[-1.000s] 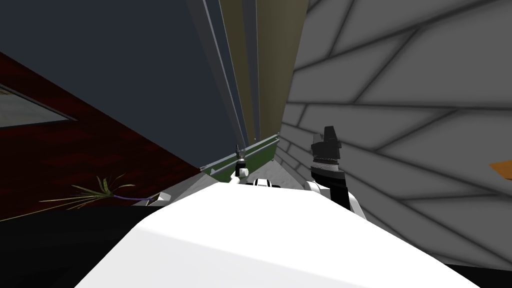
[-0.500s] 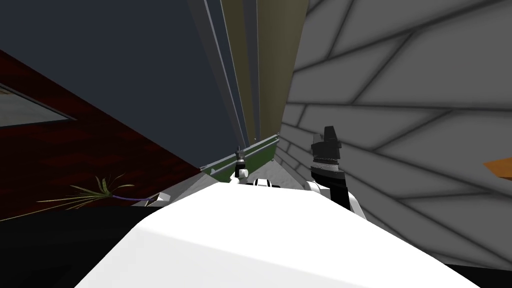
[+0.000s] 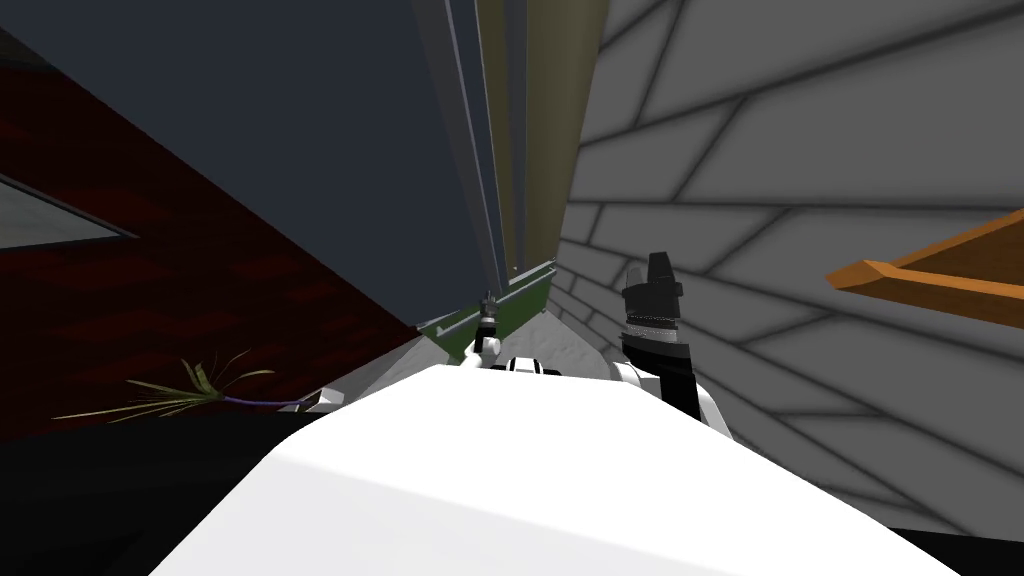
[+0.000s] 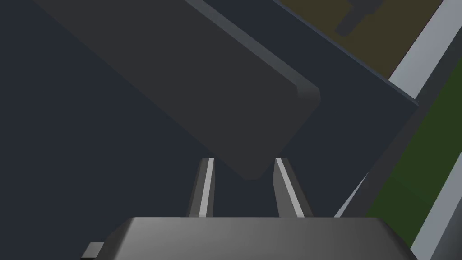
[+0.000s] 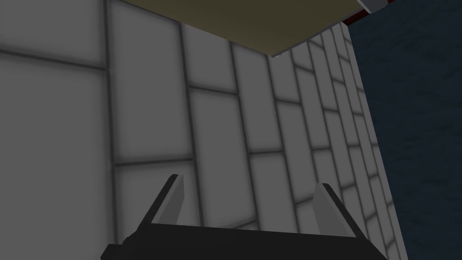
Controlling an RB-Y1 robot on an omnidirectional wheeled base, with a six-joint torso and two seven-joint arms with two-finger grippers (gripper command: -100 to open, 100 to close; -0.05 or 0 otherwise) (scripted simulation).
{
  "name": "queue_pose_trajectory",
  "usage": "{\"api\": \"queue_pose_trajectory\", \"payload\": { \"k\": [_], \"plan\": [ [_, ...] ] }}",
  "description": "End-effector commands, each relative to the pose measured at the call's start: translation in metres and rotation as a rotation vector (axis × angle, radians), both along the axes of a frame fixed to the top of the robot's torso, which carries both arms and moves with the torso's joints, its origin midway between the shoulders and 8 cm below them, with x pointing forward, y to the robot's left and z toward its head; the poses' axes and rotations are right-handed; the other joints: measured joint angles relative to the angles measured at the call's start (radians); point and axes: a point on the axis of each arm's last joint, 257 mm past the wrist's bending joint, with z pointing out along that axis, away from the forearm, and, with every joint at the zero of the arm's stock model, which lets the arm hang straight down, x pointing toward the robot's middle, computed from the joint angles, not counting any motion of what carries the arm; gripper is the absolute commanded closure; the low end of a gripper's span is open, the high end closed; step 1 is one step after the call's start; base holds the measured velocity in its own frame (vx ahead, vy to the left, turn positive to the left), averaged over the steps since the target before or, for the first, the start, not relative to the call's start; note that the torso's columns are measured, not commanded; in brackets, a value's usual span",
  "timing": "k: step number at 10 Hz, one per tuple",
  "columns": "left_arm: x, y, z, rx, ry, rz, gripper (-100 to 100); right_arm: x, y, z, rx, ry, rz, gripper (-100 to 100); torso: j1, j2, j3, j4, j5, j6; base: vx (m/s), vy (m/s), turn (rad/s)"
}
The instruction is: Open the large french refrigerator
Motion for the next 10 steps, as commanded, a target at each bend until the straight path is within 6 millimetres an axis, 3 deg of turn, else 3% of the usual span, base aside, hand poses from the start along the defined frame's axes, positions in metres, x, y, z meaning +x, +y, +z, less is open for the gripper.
{"api": "queue_pose_trajectory", "payload": {
  "k": [1,3,4,5,6,10],
  "plan": [
    [0.002,-0.026,0.006,-0.003,-0.009,-0.074,100,0.000,0.000,0.000,0.000,0.000,0.000,0,0.000,-0.001,-0.001,0.000,0.000,0.001,-0.172,0.104,-0.107],
    [0.002,-0.046,0.008,-0.001,-0.006,-0.128,100,0.000,0.000,0.000,0.000,0.000,0.000,0,0.002,0.000,0.000,0.001,0.001,0.003,-0.185,0.143,-0.123],
    [0.002,-0.036,0.000,0.002,0.009,-0.106,100,0.000,0.000,0.000,0.000,0.000,0.000,0,0.001,0.001,0.000,0.000,0.001,0.003,-0.091,0.052,-0.051],
    [-0.001,-0.057,0.001,0.001,0.008,-0.168,100,0.000,0.000,0.000,0.000,0.000,0.000,0,-0.001,-0.004,-0.002,0.000,0.000,-0.001,-0.126,0.140,-0.152],
    [-0.001,-0.057,0.001,0.001,0.008,-0.168,100,0.000,0.000,0.000,0.000,0.000,0.000,0,0.004,-0.001,-0.001,-0.002,0.002,0.003,-0.158,0.165,-0.136],
    [-0.009,-0.094,0.007,0.000,-0.005,-0.278,100,0.000,0.000,0.000,0.000,0.000,0.000,0,0.004,0.002,0.001,0.000,0.002,0.002,-0.154,0.138,-0.117]
  ]
}}
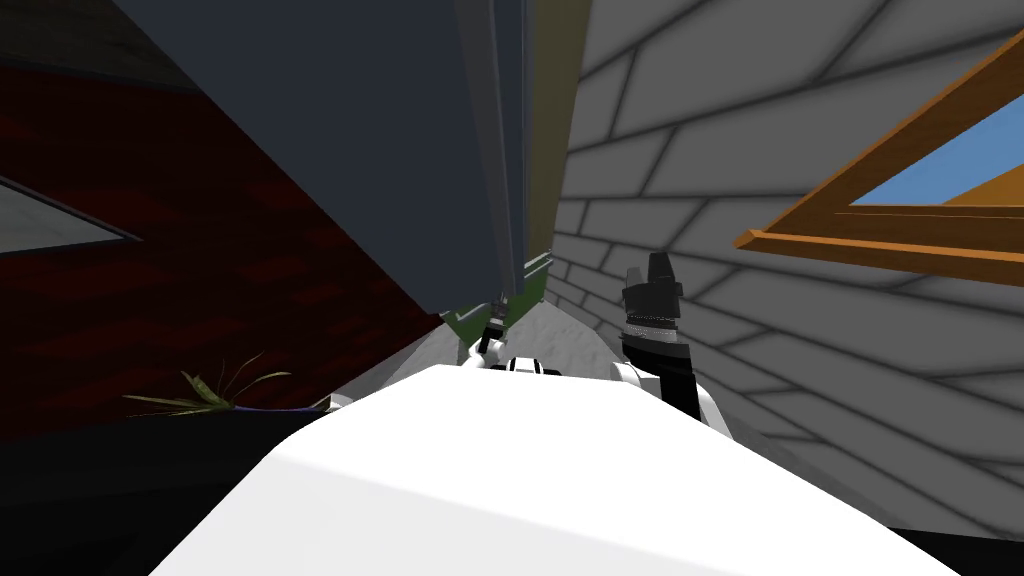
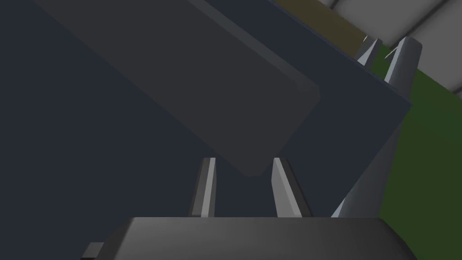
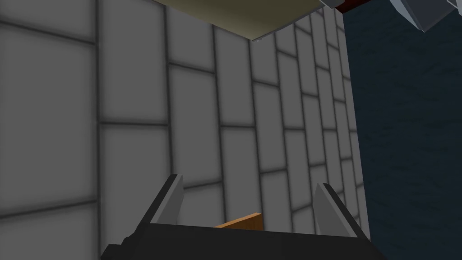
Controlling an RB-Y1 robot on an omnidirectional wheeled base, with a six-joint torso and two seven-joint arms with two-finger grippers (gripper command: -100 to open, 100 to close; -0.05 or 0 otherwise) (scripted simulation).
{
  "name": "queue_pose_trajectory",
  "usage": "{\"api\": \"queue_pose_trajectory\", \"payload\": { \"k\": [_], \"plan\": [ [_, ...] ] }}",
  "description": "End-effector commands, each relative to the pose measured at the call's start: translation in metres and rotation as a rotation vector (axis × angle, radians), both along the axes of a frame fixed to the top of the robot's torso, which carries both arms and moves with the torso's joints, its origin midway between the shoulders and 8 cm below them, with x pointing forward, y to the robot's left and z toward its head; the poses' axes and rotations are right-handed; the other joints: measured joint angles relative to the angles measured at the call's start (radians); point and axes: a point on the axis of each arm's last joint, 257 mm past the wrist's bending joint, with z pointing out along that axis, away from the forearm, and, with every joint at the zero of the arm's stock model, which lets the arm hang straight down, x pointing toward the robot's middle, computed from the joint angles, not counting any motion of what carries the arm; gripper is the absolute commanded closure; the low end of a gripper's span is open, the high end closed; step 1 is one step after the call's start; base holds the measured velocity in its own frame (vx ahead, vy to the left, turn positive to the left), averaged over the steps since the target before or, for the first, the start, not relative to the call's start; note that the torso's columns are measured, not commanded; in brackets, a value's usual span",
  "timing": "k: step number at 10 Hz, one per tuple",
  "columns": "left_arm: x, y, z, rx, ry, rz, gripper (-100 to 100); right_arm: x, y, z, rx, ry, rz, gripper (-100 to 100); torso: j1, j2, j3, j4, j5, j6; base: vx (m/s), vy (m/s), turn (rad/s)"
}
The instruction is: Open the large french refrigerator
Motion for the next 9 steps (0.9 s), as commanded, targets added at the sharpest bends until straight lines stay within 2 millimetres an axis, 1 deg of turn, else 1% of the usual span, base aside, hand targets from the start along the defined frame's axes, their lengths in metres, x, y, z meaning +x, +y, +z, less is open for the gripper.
{"api": "queue_pose_trajectory", "payload": {
  "k": [1,2,3,4,6,7,8,9],
  "plan": [
    [-0.005,-0.027,0.009,-0.007,-0.019,-0.076,100,0.000,0.000,0.000,0.000,0.000,0.000,0,0.001,0.003,0.002,0.000,0.000,-0.001,-0.207,0.167,-0.126],
    [-0.007,-0.036,0.010,-0.008,-0.021,-0.104,100,0.000,0.000,0.000,0.000,0.000,0.000,0,0.001,0.002,0.002,0.000,0.000,-0.002,-0.214,0.164,-0.119],
    [-0.007,-0.036,0.010,-0.008,-0.021,-0.104,100,0.000,0.000,0.000,0.000,0.000,0.000,0,0.000,0.002,0.001,0.001,0.000,-0.001,-0.145,0.096,-0.067],
    [-0.007,-0.036,0.010,-0.008,-0.021,-0.104,100,0.000,0.000,0.000,0.000,0.000,0.000,0,-0.003,-0.003,-0.001,0.002,-0.001,-0.002,-0.051,0.024,0.009],
    [-0.014,-0.054,0.012,-0.009,-0.025,-0.160,100,0.000,0.000,0.000,0.000,0.000,0.000,0,-0.003,-0.007,-0.005,0.003,-0.001,0.001,-0.065,0.084,-0.087],
    [-0.014,-0.042,0.001,0.000,-0.002,-0.134,100,0.000,0.000,0.000,0.000,0.000,0.000,0,0.000,0.001,0.000,0.002,0.000,0.004,-0.042,0.072,-0.052],
    [-0.023,-0.059,0.004,-0.001,-0.010,-0.199,100,0.000,0.000,0.000,0.000,0.000,0.000,0,-0.003,0.000,0.000,0.001,0.000,-0.001,-0.083,0.134,-0.115],
    [-0.023,-0.059,0.004,-0.001,-0.010,-0.199,100,0.000,0.000,0.000,0.000,0.000,0.000,0,0.001,0.004,0.002,0.000,0.001,0.002,-0.116,0.160,-0.117]
  ]
}}
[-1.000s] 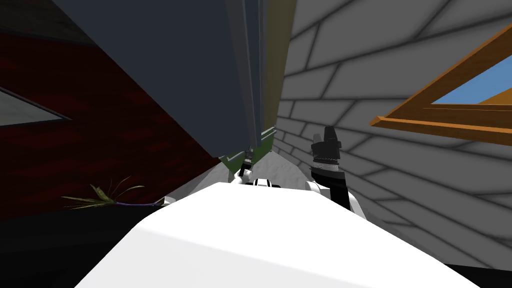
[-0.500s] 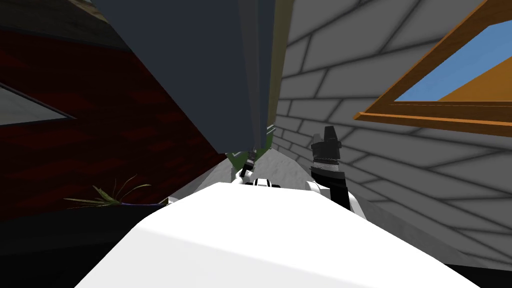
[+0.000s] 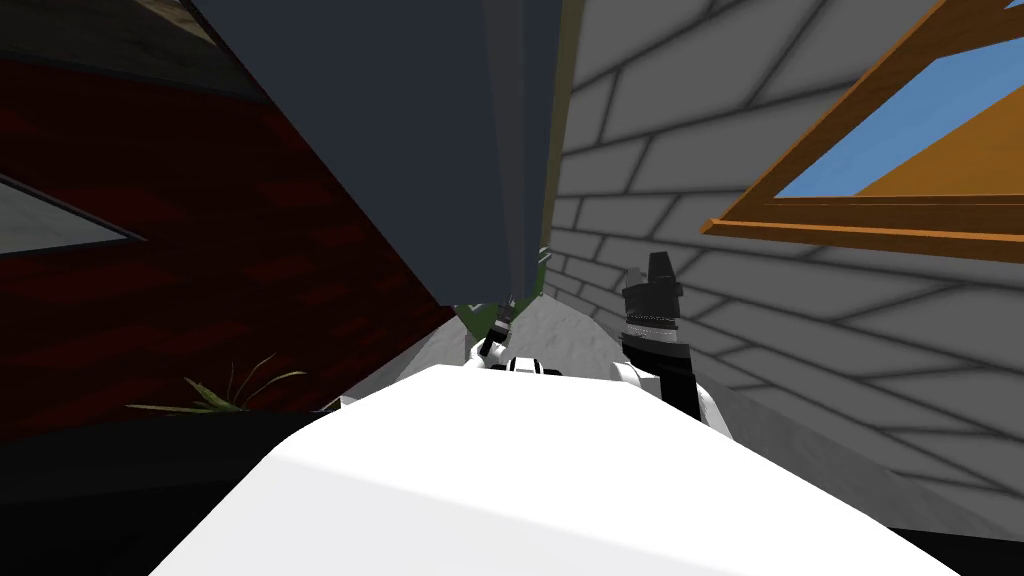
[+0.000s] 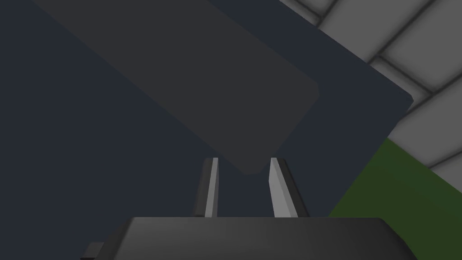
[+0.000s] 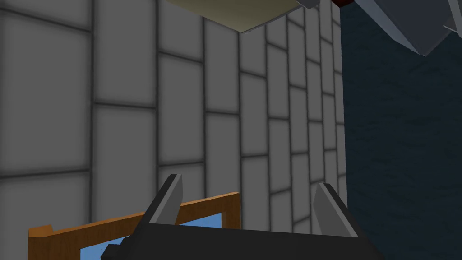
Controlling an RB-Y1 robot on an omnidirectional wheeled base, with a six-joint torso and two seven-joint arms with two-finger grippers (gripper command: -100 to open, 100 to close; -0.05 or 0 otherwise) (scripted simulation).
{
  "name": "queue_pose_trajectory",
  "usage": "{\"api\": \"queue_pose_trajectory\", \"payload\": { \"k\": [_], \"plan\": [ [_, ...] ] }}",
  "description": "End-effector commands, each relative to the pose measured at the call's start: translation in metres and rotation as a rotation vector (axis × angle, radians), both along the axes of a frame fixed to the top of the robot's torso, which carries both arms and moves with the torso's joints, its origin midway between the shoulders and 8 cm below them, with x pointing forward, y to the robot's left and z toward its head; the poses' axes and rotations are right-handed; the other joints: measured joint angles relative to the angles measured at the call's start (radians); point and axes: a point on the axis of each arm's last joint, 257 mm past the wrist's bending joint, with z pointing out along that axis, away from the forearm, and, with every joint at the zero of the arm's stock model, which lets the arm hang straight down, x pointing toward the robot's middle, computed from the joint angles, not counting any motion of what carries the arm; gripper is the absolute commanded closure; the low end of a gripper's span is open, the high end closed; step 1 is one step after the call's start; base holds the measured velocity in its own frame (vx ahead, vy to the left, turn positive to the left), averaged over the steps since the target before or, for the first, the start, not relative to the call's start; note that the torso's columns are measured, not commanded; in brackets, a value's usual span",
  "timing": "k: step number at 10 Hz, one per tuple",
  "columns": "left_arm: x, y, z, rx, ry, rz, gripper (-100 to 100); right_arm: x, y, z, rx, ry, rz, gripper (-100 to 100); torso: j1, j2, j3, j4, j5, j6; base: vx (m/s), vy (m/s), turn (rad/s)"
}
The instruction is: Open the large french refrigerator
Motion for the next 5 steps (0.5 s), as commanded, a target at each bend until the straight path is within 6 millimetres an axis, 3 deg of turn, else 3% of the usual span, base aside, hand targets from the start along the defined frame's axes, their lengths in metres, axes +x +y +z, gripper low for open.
{"api": "queue_pose_trajectory", "payload": {
  "k": [1,5],
  "plan": [
    [-0.007,-0.018,0.006,-0.007,-0.016,-0.065,100,0.000,0.000,0.000,0.000,0.000,0.000,0,0.000,0.000,0.000,0.000,0.000,-0.001,-0.109,0.149,-0.101],
    [-0.026,-0.047,0.012,-0.012,-0.030,-0.187,100,0.000,0.000,0.000,0.000,0.000,0.000,0,0.001,0.000,0.000,0.002,0.000,-0.004,-0.148,0.175,-0.110]
  ]
}}
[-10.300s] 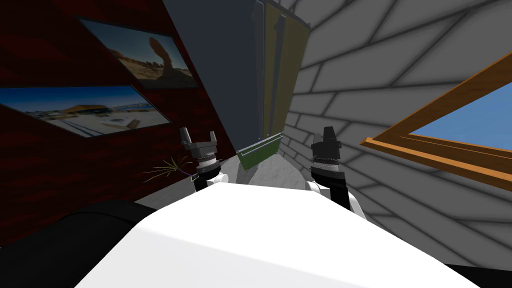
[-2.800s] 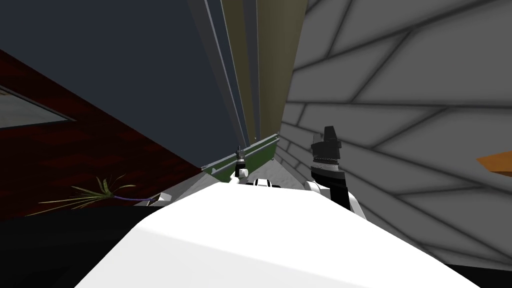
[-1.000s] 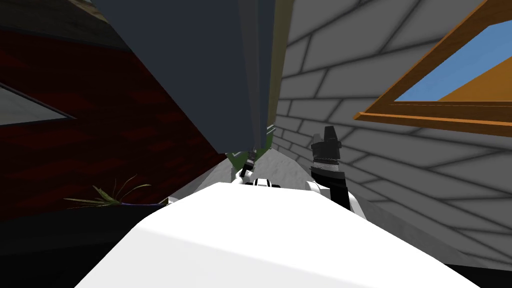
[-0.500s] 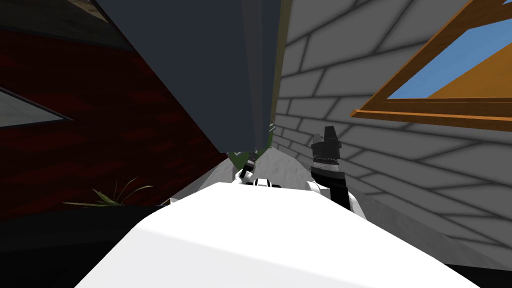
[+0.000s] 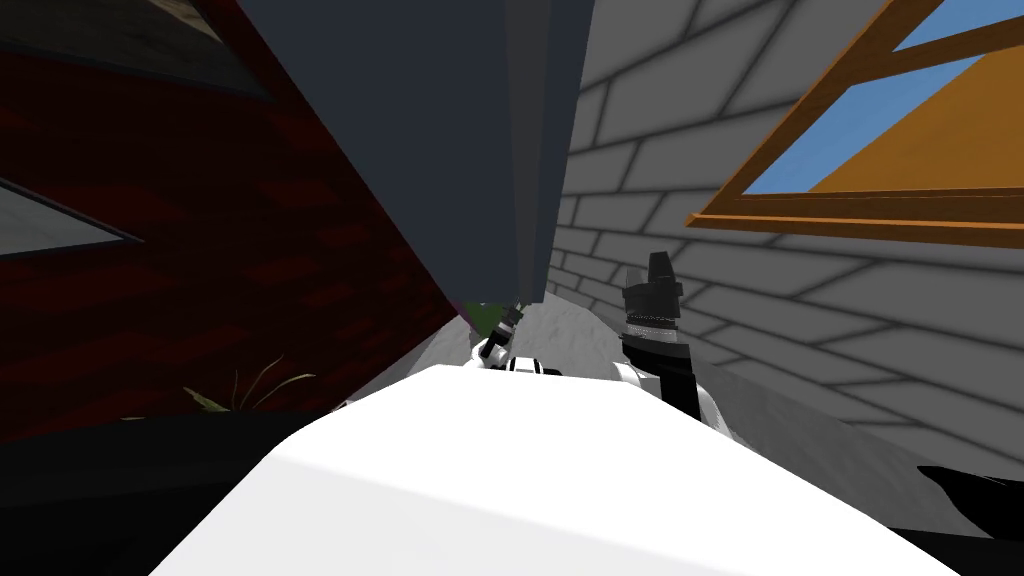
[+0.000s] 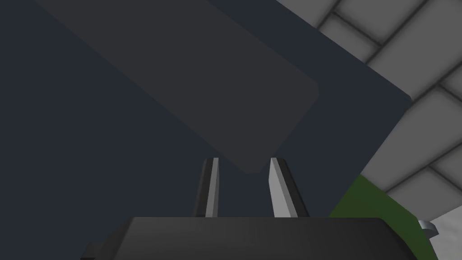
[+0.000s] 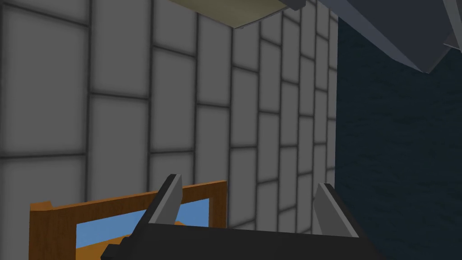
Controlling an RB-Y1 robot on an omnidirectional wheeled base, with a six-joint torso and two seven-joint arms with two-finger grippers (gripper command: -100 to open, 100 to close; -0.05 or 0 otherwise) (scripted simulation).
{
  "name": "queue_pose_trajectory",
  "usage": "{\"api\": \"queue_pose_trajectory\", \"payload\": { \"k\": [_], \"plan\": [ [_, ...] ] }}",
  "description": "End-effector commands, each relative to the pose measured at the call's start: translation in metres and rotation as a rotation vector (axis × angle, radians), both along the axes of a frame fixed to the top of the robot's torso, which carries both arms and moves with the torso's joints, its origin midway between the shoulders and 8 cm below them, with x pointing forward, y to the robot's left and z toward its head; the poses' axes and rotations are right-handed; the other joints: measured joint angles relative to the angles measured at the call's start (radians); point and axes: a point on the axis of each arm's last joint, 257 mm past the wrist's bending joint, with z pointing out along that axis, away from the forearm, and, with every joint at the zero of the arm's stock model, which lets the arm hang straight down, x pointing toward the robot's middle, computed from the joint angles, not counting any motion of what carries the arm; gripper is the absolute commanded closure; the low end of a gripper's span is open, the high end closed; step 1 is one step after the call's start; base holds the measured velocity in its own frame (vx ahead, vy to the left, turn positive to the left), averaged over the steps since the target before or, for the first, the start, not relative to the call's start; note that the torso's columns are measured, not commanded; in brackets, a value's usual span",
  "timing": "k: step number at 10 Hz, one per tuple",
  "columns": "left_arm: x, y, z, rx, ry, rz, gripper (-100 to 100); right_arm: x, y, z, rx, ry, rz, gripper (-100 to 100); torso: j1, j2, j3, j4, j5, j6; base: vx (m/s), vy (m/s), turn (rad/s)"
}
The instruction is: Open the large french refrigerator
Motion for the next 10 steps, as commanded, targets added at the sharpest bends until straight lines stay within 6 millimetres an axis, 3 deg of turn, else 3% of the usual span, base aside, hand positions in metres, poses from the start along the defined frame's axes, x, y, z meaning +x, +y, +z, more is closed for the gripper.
{"api": "queue_pose_trajectory", "payload": {
  "k": [1,2,3,4,5,6,7,8,9,10],
  "plan": [
    [-0.012,-0.018,0.013,-0.015,-0.023,-0.082,100,0.000,0.000,0.000,0.000,0.000,0.000,0,-0.001,0.002,0.001,0.002,0.000,0.001,-0.172,0.182,-0.080],
    [-0.018,-0.025,0.014,-0.016,-0.024,-0.113,100,0.000,0.000,0.000,0.000,0.000,0.000,0,-0.002,0.002,0.001,0.002,0.000,0.002,-0.143,0.173,-0.102],
    [0.001,0.017,-0.004,0.011,0.021,-0.031,-100,0.000,0.000,0.000,0.000,0.000,0.000,0,-0.004,0.001,0.000,0.003,0.000,0.003,-0.136,0.069,-0.343],
    [0.003,0.021,-0.002,0.009,0.019,-0.020,-100,0.000,0.000,0.000,0.000,0.000,0.000,0,-0.009,-0.003,-0.001,-0.002,-0.002,0.003,-0.104,0.002,-0.248],
    [0.015,0.052,-0.007,0.017,0.035,0.025,-100,0.000,0.000,0.000,0.000,0.000,0.000,0,-0.011,-0.015,-0.008,-0.009,-0.002,0.005,-0.126,-0.037,-0.296],
    [0.019,0.062,-0.004,0.013,0.030,0.046,-100,0.000,0.000,0.000,0.000,0.000,0.000,0,-0.008,-0.018,-0.010,-0.010,-0.002,0.003,-0.104,-0.046,-0.323],
    [0.029,0.092,-0.007,0.021,0.044,0.089,-100,0.000,0.000,0.000,0.000,0.000,0.000,0,-0.004,-0.019,-0.011,-0.010,0.000,0.003,-0.106,-0.033,-0.403],
    [0.033,0.103,-0.002,0.015,0.037,0.111,-100,0.000,0.000,0.000,0.000,0.000,0.000,0,0.000,-0.014,-0.008,-0.009,0.000,0.002,-0.088,-0.015,-0.286],
    [0.040,0.133,-0.005,0.022,0.051,0.152,-100,0.000,0.000,0.000,0.000,0.000,0.000,0,0.001,-0.012,-0.006,-0.008,0.001,0.001,-0.123,-0.035,-0.371],
    [0.044,0.145,0.000,0.016,0.043,0.178,-100,0.000,0.000,0.000,0.000,0.000,0.000,0,0.000,-0.010,-0.005,-0.008,0.001,0.002,-0.099,-0.027,-0.338]
  ]
}}
